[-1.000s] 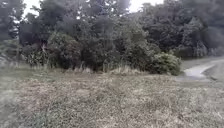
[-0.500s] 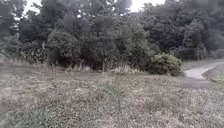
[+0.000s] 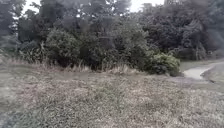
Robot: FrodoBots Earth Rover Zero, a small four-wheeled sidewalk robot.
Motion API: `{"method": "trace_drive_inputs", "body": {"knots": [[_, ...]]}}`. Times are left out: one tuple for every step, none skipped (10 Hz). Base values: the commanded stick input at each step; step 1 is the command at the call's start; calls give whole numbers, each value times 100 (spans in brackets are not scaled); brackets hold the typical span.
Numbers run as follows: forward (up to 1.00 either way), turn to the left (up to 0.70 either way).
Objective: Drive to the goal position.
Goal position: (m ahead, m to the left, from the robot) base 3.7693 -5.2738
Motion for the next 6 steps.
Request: {"method": "trace_drive_inputs", "body": {"knots": [[0,-13],[0,-45],[0,-45],[0,-45],[0,-44],[0,-41]]}}
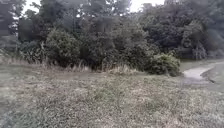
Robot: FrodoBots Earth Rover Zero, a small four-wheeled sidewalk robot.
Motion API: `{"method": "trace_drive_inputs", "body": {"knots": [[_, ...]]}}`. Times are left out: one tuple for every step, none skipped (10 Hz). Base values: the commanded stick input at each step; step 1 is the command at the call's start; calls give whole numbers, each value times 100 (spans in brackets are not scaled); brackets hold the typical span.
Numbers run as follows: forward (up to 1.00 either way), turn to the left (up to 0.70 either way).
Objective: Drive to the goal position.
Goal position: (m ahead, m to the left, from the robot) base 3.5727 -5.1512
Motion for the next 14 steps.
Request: {"method": "trace_drive_inputs", "body": {"knots": [[0,-38],[0,0],[0,0],[0,0],[0,0],[0,0],[12,0],[29,0],[45,0],[45,0],[45,0],[45,0],[45,0],[45,0]]}}
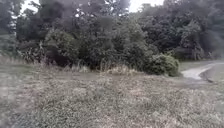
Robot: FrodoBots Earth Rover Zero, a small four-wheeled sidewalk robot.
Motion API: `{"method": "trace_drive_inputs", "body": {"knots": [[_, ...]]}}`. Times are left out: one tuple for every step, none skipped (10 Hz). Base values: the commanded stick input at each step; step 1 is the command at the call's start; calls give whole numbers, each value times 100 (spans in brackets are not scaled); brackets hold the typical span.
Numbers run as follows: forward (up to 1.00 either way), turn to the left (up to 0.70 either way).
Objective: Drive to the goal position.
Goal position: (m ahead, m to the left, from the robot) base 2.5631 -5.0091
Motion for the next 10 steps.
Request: {"method": "trace_drive_inputs", "body": {"knots": [[45,0],[45,0],[45,0],[45,0],[45,0],[45,0],[45,0],[45,0],[29,0],[11,0]]}}
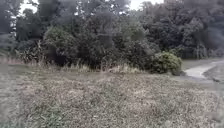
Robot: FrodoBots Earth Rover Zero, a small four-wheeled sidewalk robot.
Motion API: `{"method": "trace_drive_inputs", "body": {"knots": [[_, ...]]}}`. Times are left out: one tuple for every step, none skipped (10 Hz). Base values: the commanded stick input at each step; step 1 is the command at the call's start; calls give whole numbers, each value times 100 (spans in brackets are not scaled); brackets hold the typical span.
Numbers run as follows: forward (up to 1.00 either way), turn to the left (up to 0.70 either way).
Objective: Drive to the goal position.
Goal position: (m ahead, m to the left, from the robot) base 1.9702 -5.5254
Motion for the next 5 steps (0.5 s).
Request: {"method": "trace_drive_inputs", "body": {"knots": [[0,0],[0,0],[0,0],[0,0],[0,0]]}}
